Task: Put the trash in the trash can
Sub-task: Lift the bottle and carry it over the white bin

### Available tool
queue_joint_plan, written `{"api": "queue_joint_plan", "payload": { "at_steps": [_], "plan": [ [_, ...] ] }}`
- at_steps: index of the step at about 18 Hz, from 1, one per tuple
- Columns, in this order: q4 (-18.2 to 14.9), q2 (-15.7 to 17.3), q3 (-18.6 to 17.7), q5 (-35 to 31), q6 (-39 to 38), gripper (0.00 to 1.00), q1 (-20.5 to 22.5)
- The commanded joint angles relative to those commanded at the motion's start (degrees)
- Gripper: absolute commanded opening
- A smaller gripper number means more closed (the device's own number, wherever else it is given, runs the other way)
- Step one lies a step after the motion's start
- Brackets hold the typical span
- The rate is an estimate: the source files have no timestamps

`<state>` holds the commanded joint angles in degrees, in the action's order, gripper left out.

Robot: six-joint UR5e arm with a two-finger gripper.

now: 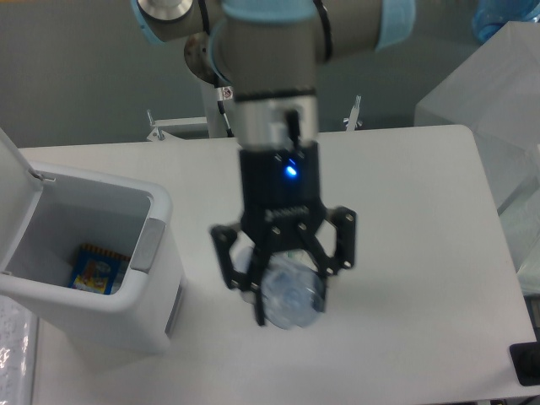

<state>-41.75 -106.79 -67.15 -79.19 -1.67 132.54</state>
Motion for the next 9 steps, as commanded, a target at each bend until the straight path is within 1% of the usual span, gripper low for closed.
{"api": "queue_joint_plan", "payload": {
  "at_steps": [4,6,9],
  "plan": [
    [0.2,2.4,0.0,-0.1,-0.4,0.65,-2.7],
    [0.3,2.7,0.2,0.0,-0.7,0.65,-3.4],
    [0.2,3.4,-0.6,0.0,-1.5,0.65,-6.4]
  ]
}}
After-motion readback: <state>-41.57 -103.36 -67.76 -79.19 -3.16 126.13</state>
